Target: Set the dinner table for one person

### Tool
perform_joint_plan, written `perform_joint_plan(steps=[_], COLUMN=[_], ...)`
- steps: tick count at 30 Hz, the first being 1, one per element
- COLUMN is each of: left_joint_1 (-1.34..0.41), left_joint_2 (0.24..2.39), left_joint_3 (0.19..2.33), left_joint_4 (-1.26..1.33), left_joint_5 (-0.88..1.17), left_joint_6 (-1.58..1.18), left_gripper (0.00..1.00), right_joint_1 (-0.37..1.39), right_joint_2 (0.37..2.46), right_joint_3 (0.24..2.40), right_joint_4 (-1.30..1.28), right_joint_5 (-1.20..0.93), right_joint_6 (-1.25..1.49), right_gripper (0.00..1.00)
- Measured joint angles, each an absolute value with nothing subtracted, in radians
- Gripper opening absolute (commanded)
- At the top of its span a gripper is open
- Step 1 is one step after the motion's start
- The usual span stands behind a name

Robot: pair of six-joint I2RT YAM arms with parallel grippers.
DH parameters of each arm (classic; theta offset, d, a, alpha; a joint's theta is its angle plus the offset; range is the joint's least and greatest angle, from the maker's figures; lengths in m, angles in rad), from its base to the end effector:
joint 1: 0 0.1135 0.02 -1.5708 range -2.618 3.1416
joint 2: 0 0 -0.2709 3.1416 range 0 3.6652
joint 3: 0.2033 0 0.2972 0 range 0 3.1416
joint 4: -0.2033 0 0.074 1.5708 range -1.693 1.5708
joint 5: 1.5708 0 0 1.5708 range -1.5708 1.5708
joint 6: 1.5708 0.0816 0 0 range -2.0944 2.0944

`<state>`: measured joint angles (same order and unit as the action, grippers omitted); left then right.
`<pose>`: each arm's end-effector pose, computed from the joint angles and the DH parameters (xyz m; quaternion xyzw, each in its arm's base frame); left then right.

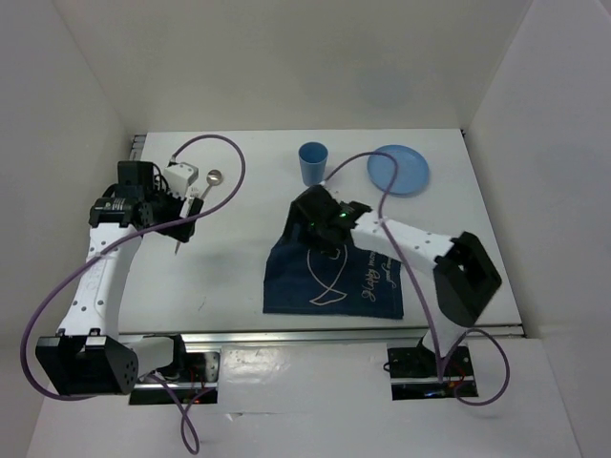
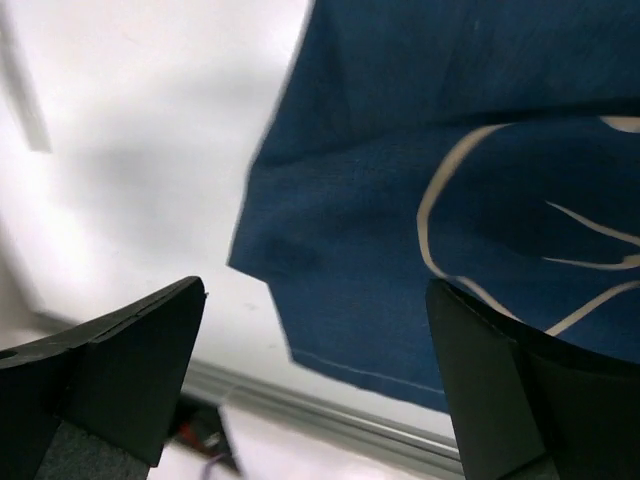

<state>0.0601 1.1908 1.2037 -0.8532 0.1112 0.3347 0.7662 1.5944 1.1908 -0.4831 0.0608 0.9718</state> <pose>0.3133 0.0098 0.3133 0.1473 0.9211 0.0190 0.3599 0.3031 0.2848 0.2047 0.1068 0.9356 0.2375 0.2383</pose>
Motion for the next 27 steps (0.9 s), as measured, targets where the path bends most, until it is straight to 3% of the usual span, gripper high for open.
perform_joint_plan(steps=[3, 7, 15, 19, 23, 27], left_joint_1=[0.045, -0.027, -0.331, -0.511, -0.576, -0.576], left_joint_2=[1.192, 1.241, 1.427, 1.508, 1.601, 1.692], left_joint_3=[1.203, 1.203, 1.097, 1.077, 1.077, 1.091], left_joint_4=[-0.871, -0.968, -1.028, -0.988, -0.915, -0.885], left_joint_5=[0.15, 0.245, 0.353, 0.349, 0.32, 0.299], left_joint_6=[0.371, 0.43, 0.438, 0.391, 0.332, 0.297], left_gripper=[0.99, 0.99, 0.99, 0.99, 0.99, 0.92], right_joint_1=[0.862, 0.869, 0.4, 0.279, 0.181, 0.113], right_joint_2=[1.707, 1.62, 1.345, 1.428, 1.597, 1.74], right_joint_3=[1.288, 1.296, 1.137, 1.131, 1.132, 1.13], right_joint_4=[-0.585, -0.691, -0.71, -0.686, -0.641, -0.609], right_joint_5=[0.137, 0.198, 0.245, 0.198, 0.157, 0.134], right_joint_6=[0.946, 0.923, 0.809, 0.717, 0.637, 0.582], right_gripper=[1.0, 1.0, 0.98, 0.98, 0.98, 0.8])
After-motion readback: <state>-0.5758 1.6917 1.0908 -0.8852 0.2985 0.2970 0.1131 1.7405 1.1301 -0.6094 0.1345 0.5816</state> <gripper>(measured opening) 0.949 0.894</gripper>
